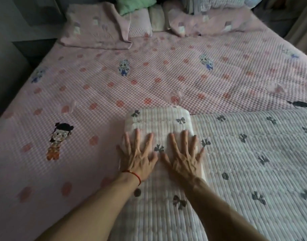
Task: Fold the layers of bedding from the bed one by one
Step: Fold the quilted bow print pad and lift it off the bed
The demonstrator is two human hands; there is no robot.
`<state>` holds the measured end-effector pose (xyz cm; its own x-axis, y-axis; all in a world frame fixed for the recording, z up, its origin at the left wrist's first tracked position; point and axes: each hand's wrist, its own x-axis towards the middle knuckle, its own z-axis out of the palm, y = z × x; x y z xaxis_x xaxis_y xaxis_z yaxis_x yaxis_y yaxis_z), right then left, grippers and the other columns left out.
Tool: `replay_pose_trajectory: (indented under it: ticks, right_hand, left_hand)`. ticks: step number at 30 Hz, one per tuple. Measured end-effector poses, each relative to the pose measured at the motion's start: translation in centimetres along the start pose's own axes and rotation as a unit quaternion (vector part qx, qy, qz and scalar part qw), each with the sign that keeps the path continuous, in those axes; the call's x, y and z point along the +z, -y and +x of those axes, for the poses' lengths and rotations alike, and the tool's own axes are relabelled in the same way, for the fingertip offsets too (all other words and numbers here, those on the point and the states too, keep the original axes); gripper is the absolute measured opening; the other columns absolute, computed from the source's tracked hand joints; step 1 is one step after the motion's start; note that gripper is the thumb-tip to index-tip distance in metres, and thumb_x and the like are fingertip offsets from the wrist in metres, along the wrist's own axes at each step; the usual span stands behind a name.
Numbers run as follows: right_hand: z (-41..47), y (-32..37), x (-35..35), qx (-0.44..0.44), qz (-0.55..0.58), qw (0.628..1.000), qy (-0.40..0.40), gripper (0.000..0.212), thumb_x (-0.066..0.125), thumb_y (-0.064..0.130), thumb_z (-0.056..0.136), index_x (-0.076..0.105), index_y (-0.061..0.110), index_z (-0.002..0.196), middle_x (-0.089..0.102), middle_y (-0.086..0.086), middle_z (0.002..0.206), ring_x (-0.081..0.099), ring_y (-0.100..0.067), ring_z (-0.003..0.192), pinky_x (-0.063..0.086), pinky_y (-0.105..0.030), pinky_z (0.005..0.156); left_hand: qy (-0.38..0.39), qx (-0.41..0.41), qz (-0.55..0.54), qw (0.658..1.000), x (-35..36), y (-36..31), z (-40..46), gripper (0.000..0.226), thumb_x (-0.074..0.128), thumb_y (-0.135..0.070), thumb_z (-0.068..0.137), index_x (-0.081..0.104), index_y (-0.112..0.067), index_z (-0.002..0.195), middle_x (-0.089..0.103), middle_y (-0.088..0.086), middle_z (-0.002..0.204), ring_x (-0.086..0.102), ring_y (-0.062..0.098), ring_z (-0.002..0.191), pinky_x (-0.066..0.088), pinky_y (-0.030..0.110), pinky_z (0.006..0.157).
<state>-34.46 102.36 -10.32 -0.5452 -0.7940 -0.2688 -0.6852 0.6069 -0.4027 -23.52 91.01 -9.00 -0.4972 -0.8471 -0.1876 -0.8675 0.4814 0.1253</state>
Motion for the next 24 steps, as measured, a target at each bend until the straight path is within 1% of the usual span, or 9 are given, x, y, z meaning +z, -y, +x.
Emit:
replay_pose_trajectory:
  ticks: [1, 2, 3, 4, 7, 10, 17, 19, 24]
  right_hand:
    - [4.7, 0.9, -3.7, -0.012, 0.047, 0.997, 0.053, 0.081, 0.016, 0.078, 0.096, -0.021, 0.040, 0.157, -0.040, -0.003, 0.161, -0.038, -0.037, 0.146, -0.010, -0.069, 0.118]
    - [7.1, 1.4, -3.7, -0.079, -0.010, 0.997, -0.011, 0.080, 0.014, 0.078, 0.096, -0.022, 0.040, 0.157, -0.039, -0.003, 0.162, -0.037, -0.036, 0.147, -0.009, -0.069, 0.119]
    - [8.0, 1.4, -3.0, -0.052, -0.090, 0.994, -0.037, 0.079, 0.012, 0.078, 0.096, -0.022, 0.040, 0.156, -0.038, -0.003, 0.162, -0.037, -0.036, 0.147, -0.008, -0.069, 0.119]
    - [10.4, 1.4, -3.8, -0.034, -0.093, 0.995, -0.024, 0.079, 0.010, 0.078, 0.096, -0.024, 0.041, 0.156, -0.039, -0.004, 0.162, -0.037, -0.036, 0.147, -0.008, -0.069, 0.119]
    - [10.2, 0.9, -0.7, -0.058, -0.126, 0.989, -0.044, 0.078, 0.009, 0.078, 0.096, -0.026, 0.041, 0.155, -0.041, -0.003, 0.160, -0.038, -0.033, 0.147, -0.011, -0.065, 0.120]
    - [11.8, 0.6, -1.1, -0.035, -0.110, 0.993, -0.022, 0.081, 0.011, 0.080, 0.095, -0.024, 0.041, 0.156, -0.040, -0.004, 0.161, -0.039, -0.033, 0.147, -0.012, -0.065, 0.120]
    - [12.2, 1.0, -1.3, -0.042, -0.092, 0.995, -0.004, 0.082, 0.020, 0.077, 0.097, -0.018, 0.039, 0.159, -0.034, -0.006, 0.164, -0.034, -0.036, 0.149, -0.010, -0.067, 0.119]
    - [12.4, 0.7, -1.0, -0.046, -0.083, 0.995, -0.016, 0.081, 0.022, 0.075, 0.097, -0.016, 0.039, 0.159, -0.031, -0.007, 0.165, -0.033, -0.036, 0.149, -0.009, -0.068, 0.119]
    - [12.4, 0.0, -0.7, -0.067, -0.085, 0.994, -0.020, 0.080, 0.018, 0.074, 0.096, -0.019, 0.039, 0.158, -0.032, -0.007, 0.165, -0.032, -0.038, 0.149, -0.009, -0.069, 0.118]
  left_hand:
    - [-0.004, 0.002, 0.000, 1.000, -0.3, -0.1, 2.4, 0.068, 0.008, -0.067, 0.091, -0.018, -0.052, 0.152, -0.033, -0.002, 0.162, -0.032, 0.039, 0.146, 0.003, 0.075, 0.113]
    - [-0.002, 0.000, -0.003, 1.000, -0.7, -0.3, 4.3, 0.067, 0.014, -0.068, 0.094, -0.018, -0.054, 0.151, -0.033, -0.003, 0.162, -0.032, 0.041, 0.146, 0.004, 0.078, 0.110]
    - [0.005, -0.003, -0.008, 1.000, -0.3, -0.3, 6.8, 0.067, 0.018, -0.069, 0.095, -0.019, -0.056, 0.149, -0.034, -0.003, 0.162, -0.031, 0.043, 0.146, 0.006, 0.080, 0.108]
    - [0.007, -0.005, 0.001, 1.000, 0.1, -0.3, 8.2, 0.068, 0.019, -0.070, 0.095, -0.022, -0.057, 0.148, -0.035, -0.002, 0.161, -0.030, 0.046, 0.145, 0.009, 0.081, 0.106]
    - [-0.048, 0.004, 0.061, 0.997, 2.7, -0.2, 9.6, 0.071, 0.013, -0.070, 0.094, -0.029, -0.050, 0.148, -0.032, 0.008, 0.162, -0.023, 0.053, 0.145, 0.013, 0.079, 0.105]
    - [-0.069, 0.003, 0.053, 0.996, 3.8, 0.1, 9.5, 0.074, 0.015, -0.069, 0.093, -0.026, -0.046, 0.151, -0.027, 0.012, 0.164, -0.019, 0.056, 0.145, 0.013, 0.078, 0.105]
    - [-0.056, 0.015, 0.058, 0.997, 2.8, 0.2, 9.7, 0.072, 0.012, -0.067, 0.094, -0.023, -0.043, 0.153, -0.021, 0.015, 0.165, -0.014, 0.058, 0.146, 0.014, 0.078, 0.105]
    - [-0.056, 0.015, 0.068, 0.996, 2.6, -0.1, 9.8, 0.071, 0.011, -0.067, 0.095, -0.025, -0.043, 0.152, -0.021, 0.014, 0.165, -0.013, 0.056, 0.146, 0.012, 0.078, 0.106]
    - [-0.041, -0.007, 0.050, 0.998, 2.7, -0.1, 9.9, 0.067, 0.004, -0.069, 0.093, -0.026, -0.050, 0.149, -0.020, 0.008, 0.167, -0.015, 0.053, 0.147, 0.010, 0.081, 0.105]
